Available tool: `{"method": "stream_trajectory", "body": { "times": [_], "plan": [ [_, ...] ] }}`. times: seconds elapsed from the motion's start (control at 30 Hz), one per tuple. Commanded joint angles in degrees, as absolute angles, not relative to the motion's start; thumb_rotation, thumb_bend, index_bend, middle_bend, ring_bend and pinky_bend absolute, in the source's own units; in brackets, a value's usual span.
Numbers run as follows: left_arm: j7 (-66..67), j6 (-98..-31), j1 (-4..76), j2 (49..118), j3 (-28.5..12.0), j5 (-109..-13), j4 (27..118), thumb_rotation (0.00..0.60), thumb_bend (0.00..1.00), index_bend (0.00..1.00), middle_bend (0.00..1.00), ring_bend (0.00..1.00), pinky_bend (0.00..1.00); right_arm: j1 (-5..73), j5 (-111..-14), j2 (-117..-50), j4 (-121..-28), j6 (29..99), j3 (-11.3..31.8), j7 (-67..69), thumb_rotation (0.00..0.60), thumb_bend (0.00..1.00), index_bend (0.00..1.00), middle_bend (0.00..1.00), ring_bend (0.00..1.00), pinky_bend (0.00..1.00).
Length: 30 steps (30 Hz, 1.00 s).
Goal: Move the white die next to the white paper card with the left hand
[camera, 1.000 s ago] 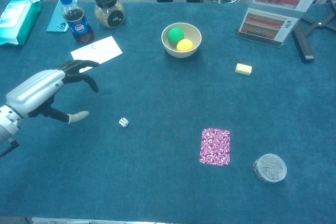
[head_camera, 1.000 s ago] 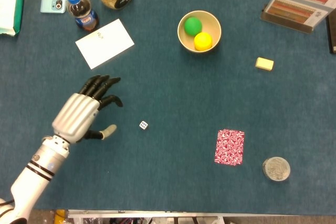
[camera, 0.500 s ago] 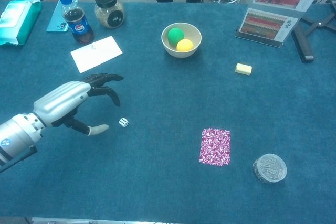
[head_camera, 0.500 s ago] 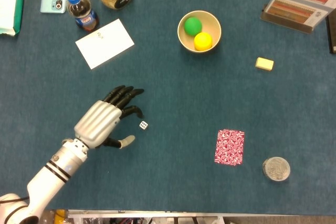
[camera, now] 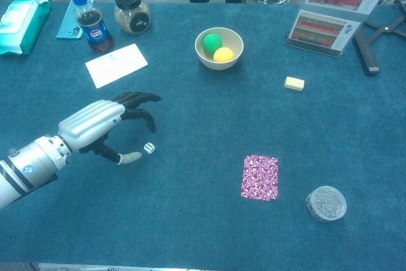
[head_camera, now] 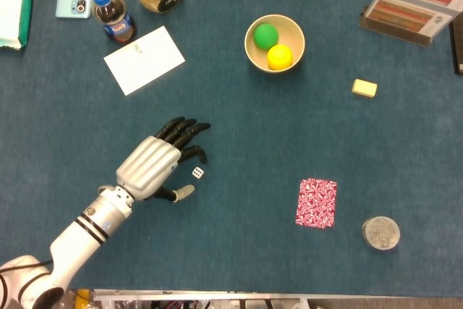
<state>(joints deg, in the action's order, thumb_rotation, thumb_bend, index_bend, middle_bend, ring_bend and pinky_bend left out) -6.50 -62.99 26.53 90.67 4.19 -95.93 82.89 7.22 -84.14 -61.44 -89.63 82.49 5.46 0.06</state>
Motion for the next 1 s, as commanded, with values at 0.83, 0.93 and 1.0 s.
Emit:
{"method": "stream_trajectory", "body": {
  "times": [0.83,0.93,1.0],
  "plan": [
    [-19.14,-69.97,34.06,97.19,8.96,-107.01,59.3,0.6,0.25,0.39,0.04,0.0,0.02,7.15,-83.23,-62.17,-88.45,81.58,5.23,1.02,0.6,0.0,0.51,0.41,0.26,0.37],
    [-19.16,-70.24,34.3,96.88,9.47,-107.16,59.33,0.6,0.25,0.39,0.04,0.0,0.02,7.2,-83.18,-62.36,-88.25,81.39,5.2,1.18,0.6,0.0,0.51,0.41,0.26,0.37],
    [-19.15,-70.24,34.53,96.62,9.85,-107.28,59.5,0.6,0.25,0.39,0.04,0.0,0.02,7.25,-83.14,-62.46,-88.11,81.23,5.16,1.23,0.6,0.0,0.51,0.41,0.26,0.37]
  ]
}}
